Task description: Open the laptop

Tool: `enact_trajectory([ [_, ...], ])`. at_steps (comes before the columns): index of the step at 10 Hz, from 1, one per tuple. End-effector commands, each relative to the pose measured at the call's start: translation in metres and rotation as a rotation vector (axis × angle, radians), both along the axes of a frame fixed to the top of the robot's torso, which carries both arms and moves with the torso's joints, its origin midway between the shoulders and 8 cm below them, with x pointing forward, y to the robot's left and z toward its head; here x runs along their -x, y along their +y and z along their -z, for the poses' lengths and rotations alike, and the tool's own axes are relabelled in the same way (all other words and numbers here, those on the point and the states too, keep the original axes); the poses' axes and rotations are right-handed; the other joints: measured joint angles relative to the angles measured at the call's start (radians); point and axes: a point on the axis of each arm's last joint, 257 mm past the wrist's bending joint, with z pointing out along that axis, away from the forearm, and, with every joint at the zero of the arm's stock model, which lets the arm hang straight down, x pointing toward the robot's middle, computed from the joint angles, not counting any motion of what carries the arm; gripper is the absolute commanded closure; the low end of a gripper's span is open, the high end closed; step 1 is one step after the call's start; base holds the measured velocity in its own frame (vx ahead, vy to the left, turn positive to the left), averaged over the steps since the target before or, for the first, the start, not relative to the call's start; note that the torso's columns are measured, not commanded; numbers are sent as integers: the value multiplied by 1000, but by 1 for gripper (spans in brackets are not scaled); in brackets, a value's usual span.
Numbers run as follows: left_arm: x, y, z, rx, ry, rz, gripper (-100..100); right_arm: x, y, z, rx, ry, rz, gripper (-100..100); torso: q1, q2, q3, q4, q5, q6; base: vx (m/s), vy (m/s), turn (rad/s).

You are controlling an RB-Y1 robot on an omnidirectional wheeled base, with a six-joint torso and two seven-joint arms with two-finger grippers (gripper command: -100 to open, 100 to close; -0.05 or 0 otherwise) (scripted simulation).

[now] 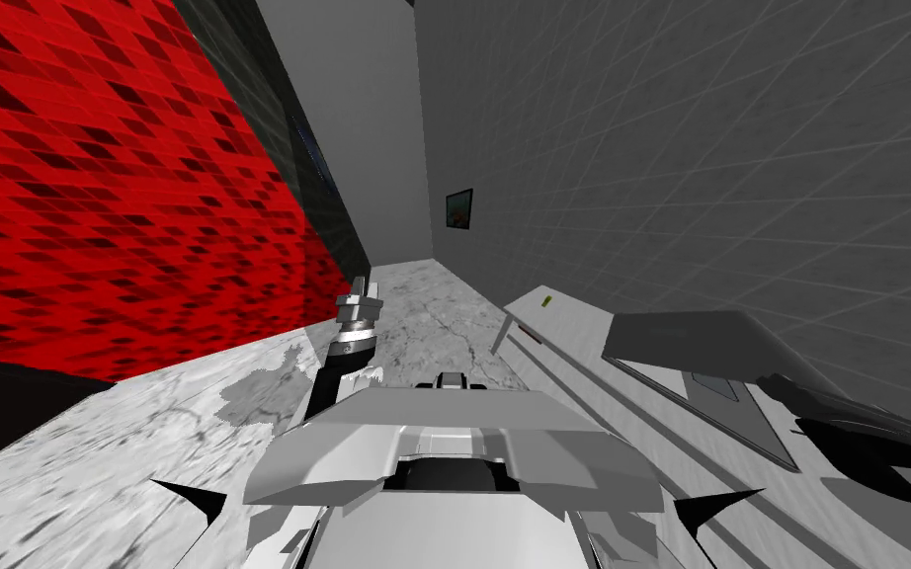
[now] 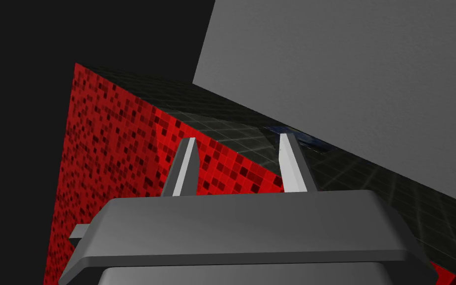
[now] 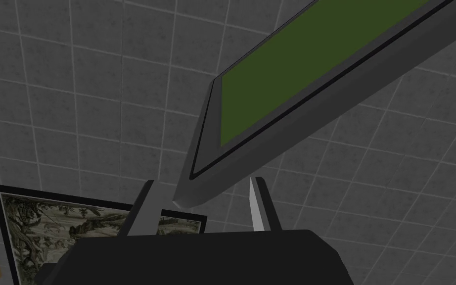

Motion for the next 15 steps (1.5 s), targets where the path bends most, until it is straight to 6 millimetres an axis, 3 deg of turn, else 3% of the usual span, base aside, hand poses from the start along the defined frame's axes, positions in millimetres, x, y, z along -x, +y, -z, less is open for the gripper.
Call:
enact_trajectory([
  [1,0,0,0,0,0,0,0,8,-5,7,-8,-58,51,100,2,-1,0,1,3,5,-199,-75,159],
  [2,0,0,0,0,0,0,0,0,-4,4,-8,-77,45,100,4,1,1,1,3,7,-139,-50,94],
  [3,0,0,0,0,0,0,0,8,-6,15,-22,-104,80,100,6,-1,0,0,3,8,-157,-47,166],
  [4,0,0,0,0,0,0,0,2,-5,13,-23,-116,76,100,5,0,0,0,3,5,-139,-43,102],
  [6,0,0,0,0,0,0,0,15,-5,41,-62,-159,142,100,3,1,1,1,3,5,-228,-57,241],
  [7,0,0,0,0,0,0,0,4,-4,37,-65,-187,135,100,3,4,3,2,1,3,-200,-33,134],
  [8,0,0,0,0,0,0,0,12,-3,55,-90,-201,170,100,4,0,0,1,3,5,-166,-51,158],
  [9,0,0,0,0,0,0,0,3,-2,53,-92,-220,162,100,3,-2,-1,0,2,6,-136,-46,92],
  [10,0,0,0,0,0,0,0,10,1,73,-121,-231,196,100,4,-3,-2,0,3,5,-150,-55,154],
  [11,0,0,0,0,0,0,0,-1,3,70,-124,-251,187,100,3,-4,-1,-1,-1,1,-161,-38,121],
  [12,0,0,0,0,0,0,0,-2,8,90,-158,-271,213,100,3,-3,-1,-1,-2,1,-205,-44,204],
  [13,0,0,0,0,0,0,0,-5,8,89,-159,-277,211,100,3,-2,1,0,-5,-1,-163,-26,95],
  [14,0,0,0,0,0,0,0,-3,15,112,-194,-285,239,100,1,-4,-1,-1,-4,1,-193,-23,152],
  [15,0,0,0,0,0,0,0,-6,-3,77,-159,-297,241,-100,1,-4,0,-2,-8,-2,-144,9,132],
])
